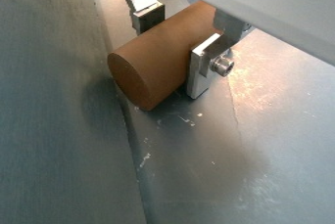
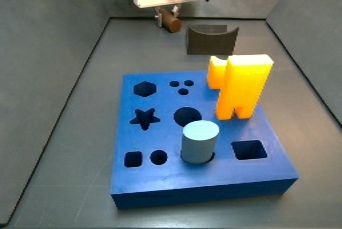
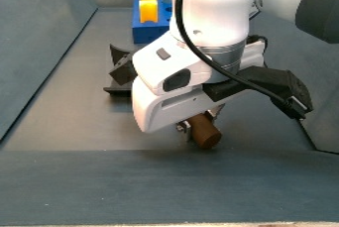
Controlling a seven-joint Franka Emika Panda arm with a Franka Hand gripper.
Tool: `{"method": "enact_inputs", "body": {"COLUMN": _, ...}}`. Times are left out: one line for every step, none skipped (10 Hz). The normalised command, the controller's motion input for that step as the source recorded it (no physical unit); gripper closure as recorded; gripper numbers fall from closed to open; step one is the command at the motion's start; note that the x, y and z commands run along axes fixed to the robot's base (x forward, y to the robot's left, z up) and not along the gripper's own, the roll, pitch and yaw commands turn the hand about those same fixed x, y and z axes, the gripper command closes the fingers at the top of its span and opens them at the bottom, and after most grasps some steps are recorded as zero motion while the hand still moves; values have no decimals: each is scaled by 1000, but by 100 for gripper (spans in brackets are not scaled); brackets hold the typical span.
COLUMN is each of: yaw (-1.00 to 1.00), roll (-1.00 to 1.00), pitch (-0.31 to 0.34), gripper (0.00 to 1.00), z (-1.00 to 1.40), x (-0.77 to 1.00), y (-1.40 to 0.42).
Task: Pick up the round object. Move up. Place the round object on the fixture. Regrasp the round object. Move to above the board. Insert the round object.
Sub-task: Pick up the round object, then move up.
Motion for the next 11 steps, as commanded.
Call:
{"method": "enact_inputs", "body": {"yaw": 0, "roll": 0, "pitch": 0, "gripper": 100, "z": 0, "x": 0, "y": 0}}
{"method": "enact_inputs", "body": {"yaw": 0, "roll": 0, "pitch": 0, "gripper": 100, "z": 0, "x": 0, "y": 0}}
{"method": "enact_inputs", "body": {"yaw": 0, "roll": 0, "pitch": 0, "gripper": 100, "z": 0, "x": 0, "y": 0}}
{"method": "enact_inputs", "body": {"yaw": 0, "roll": 0, "pitch": 0, "gripper": 100, "z": 0, "x": 0, "y": 0}}
{"method": "enact_inputs", "body": {"yaw": 0, "roll": 0, "pitch": 0, "gripper": 100, "z": 0, "x": 0, "y": 0}}
{"method": "enact_inputs", "body": {"yaw": 0, "roll": 0, "pitch": 0, "gripper": 100, "z": 0, "x": 0, "y": 0}}
{"method": "enact_inputs", "body": {"yaw": 0, "roll": 0, "pitch": 0, "gripper": 100, "z": 1000, "x": 0, "y": 0}}
{"method": "enact_inputs", "body": {"yaw": -47, "roll": -17, "pitch": 10, "gripper": 100, "z": 1000, "x": 7, "y": -48}}
{"method": "enact_inputs", "body": {"yaw": -50, "roll": 0, "pitch": 66, "gripper": 100, "z": 976, "x": -23, "y": -46}}
{"method": "enact_inputs", "body": {"yaw": -47, "roll": 25, "pitch": 80, "gripper": 100, "z": 892, "x": -22, "y": -31}}
{"method": "enact_inputs", "body": {"yaw": -39, "roll": 61, "pitch": 118, "gripper": 100, "z": 712, "x": -17, "y": -15}}
